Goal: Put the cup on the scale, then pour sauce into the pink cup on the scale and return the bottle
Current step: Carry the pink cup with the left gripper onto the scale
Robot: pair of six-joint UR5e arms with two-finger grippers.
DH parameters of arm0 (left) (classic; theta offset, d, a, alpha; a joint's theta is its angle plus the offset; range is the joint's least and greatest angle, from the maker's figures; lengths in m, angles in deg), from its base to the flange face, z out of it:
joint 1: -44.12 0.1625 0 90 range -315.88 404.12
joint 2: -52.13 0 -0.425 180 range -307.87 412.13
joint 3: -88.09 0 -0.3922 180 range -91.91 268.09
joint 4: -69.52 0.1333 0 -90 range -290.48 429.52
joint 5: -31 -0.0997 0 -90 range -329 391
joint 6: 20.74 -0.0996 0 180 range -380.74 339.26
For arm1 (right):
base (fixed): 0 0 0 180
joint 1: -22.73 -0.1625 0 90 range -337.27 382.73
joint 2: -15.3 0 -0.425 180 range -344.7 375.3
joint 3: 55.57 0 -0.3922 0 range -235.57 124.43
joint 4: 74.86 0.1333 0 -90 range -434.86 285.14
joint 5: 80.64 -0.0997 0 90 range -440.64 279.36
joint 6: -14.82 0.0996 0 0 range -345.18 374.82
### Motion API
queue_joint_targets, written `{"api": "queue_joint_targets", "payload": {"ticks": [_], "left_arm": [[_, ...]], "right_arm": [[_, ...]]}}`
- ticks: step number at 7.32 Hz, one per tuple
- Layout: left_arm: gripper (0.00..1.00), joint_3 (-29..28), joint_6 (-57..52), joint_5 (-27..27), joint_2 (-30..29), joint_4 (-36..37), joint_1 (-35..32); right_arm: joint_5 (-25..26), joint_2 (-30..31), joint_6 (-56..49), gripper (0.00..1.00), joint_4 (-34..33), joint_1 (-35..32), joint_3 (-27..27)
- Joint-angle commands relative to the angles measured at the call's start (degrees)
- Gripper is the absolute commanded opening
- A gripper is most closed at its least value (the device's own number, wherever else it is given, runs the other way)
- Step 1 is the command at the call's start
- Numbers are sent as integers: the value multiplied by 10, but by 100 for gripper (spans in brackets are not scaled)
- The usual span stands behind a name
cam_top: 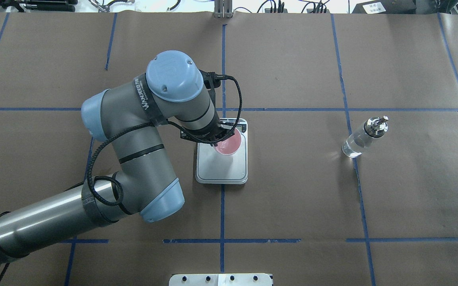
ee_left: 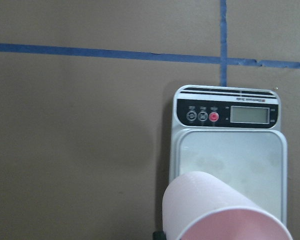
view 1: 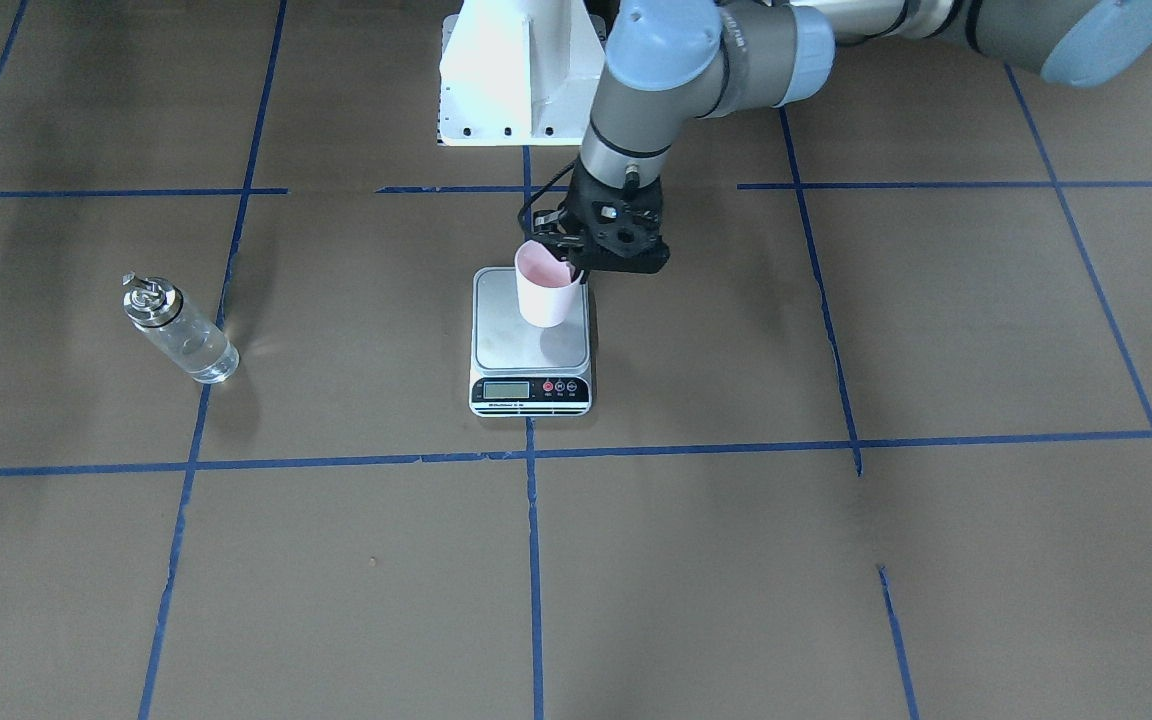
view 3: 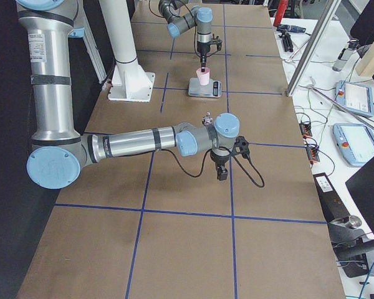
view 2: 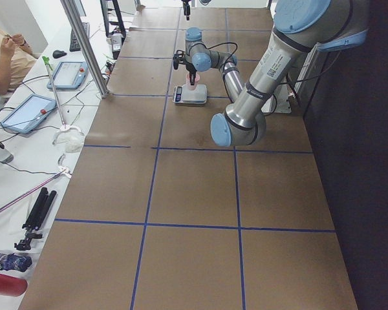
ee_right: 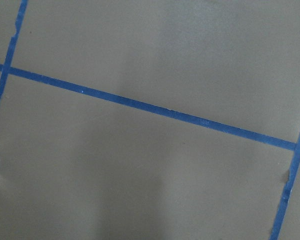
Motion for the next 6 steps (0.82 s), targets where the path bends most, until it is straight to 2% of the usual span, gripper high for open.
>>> {"api": "queue_joint_targets", "payload": {"ticks": [1, 6], "left_arm": [[0, -20, 2, -19, -11, 4, 8], [0, -13, 3, -14, -5, 37, 9]], "right_arm": [[0, -1, 0, 100, 0, 1, 0], [0, -1, 0, 100, 0, 7, 0]]}}
